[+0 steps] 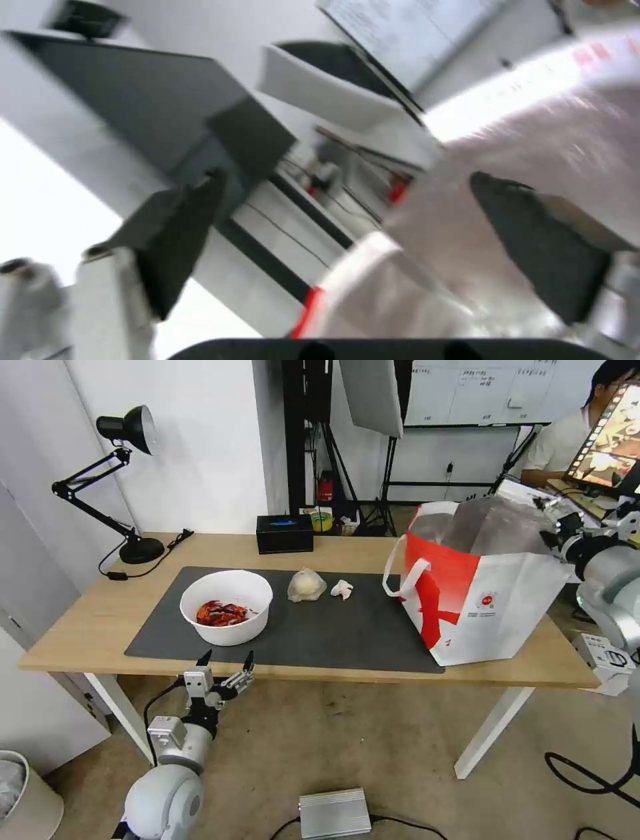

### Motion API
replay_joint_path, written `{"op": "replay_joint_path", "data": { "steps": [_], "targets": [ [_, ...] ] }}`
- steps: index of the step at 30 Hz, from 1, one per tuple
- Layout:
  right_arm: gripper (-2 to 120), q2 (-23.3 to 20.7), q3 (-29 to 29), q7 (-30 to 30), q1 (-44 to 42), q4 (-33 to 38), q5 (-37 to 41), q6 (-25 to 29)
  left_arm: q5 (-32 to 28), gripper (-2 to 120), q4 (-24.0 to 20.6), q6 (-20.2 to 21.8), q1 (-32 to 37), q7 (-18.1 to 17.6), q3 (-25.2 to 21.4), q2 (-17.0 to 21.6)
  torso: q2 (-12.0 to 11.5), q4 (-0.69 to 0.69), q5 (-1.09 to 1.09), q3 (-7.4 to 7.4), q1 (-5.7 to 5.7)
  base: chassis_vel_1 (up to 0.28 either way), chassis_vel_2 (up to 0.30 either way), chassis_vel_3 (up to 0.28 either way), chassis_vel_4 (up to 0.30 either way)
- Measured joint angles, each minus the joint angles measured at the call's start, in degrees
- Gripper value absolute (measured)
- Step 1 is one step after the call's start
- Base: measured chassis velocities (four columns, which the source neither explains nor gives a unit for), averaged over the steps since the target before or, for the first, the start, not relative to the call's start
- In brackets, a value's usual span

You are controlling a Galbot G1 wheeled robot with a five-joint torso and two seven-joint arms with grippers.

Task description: Pick up the trash from the table and place it into the takeout bag.

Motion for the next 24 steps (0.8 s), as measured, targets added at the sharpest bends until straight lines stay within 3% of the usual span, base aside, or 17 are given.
{"op": "replay_joint_path", "data": {
  "steps": [1,4,5,8,9,12,24],
  "targets": [
    [91,0.0,0.0,0.0,0.0,0.0,0.0,0.0,0.0,100,0.0,0.0,0.0,0.0,0.0,0.0,0.0,0.0,0.0,0.0,0.0,0.0,0.0,0.0,0.0],
    [100,0.6,-0.16,-17.87,-4.81,1.58,-13.63,3.7,-0.22,100,-0.15,-0.06,0.03,0.0,-0.16,-0.05,0.0,-0.01,0.01,0.0,0.0,0.0,0.0,0.0,0.0],
    [100,0.6,-0.16,-17.87,-4.81,1.58,-13.63,3.7,-0.22,100,-0.15,-0.06,0.03,0.0,-0.16,-0.05,0.0,-0.01,0.01,0.0,0.0,0.0,0.0,0.0,0.0],
    [100,0.83,-0.48,-34.67,-10.77,3.76,-25.3,9.27,-1.07,100,-0.39,-0.09,-0.11,-0.02,-0.39,-0.1,0.0,0.0,0.0,0.0,0.0,0.0,0.0,0.0,0.0],
    [100,0.83,-0.48,-34.67,-10.77,3.76,-25.3,9.27,-1.07,100,-0.39,-0.09,-0.11,-0.02,-0.39,-0.1,0.0,0.0,0.0,0.0,0.0,0.0,0.0,0.0,0.0],
    [100,1.46,-1.08,-46.1,-17.55,7.77,-37.27,13.04,-1.3,100,-0.39,-0.1,-0.26,-0.03,-0.46,-0.13,0.0,-0.01,0.0,-0.01,0.0,0.0,0.0,0.0,0.0],
    [100,7.25,-3.59,-51.38,-26.61,10.86,-55.14,17.21,-0.88,100,-0.16,-0.56,0.2,-0.04,-1.11,-0.69,0.0,0.0,0.0,0.0,0.0,0.0,0.0,0.0,0.0]
  ]
}}
